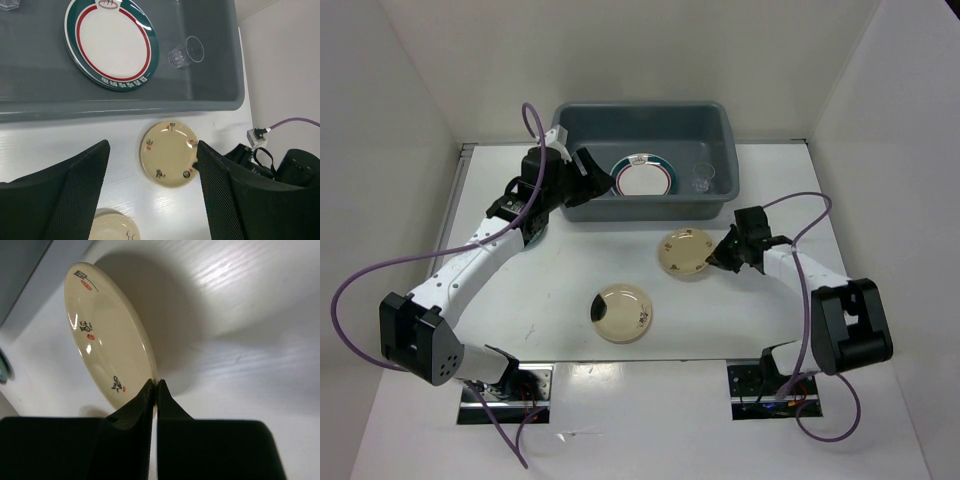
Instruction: Place the mixed dishes into the plastic bin
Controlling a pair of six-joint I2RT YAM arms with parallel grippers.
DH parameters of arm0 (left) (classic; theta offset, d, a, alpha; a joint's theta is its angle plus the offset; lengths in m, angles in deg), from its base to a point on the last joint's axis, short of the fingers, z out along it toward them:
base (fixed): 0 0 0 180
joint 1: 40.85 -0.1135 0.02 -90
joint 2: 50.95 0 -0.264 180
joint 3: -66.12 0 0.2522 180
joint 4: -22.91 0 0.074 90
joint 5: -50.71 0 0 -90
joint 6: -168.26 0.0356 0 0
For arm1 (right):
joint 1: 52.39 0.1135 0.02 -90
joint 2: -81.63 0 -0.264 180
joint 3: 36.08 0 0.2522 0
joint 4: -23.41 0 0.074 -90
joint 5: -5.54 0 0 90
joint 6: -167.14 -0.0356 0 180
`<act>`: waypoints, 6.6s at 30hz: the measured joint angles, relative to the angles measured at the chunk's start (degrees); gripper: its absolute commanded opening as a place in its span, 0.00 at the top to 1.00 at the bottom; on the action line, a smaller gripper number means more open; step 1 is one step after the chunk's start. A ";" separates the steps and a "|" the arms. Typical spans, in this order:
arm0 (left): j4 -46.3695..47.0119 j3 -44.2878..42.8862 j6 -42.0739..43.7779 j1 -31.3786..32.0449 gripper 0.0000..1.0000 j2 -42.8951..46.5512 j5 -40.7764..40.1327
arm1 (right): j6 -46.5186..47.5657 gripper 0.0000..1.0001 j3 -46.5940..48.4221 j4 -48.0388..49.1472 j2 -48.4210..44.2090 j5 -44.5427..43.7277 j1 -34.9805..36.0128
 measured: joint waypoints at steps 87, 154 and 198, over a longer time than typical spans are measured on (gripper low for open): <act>-7.04 36.85 3.43 -0.33 0.31 14.86 8.09 | 24.70 0.39 66.38 -21.00 11.85 -3.56 4.61; -1.68 -51.63 -0.63 -8.61 1.00 -61.40 21.88 | 26.03 0.35 43.41 -21.64 -2.75 -6.43 1.07; -4.92 14.23 -5.46 -26.93 0.15 2.34 -10.82 | 25.16 0.35 30.36 -15.91 -20.55 4.57 -0.09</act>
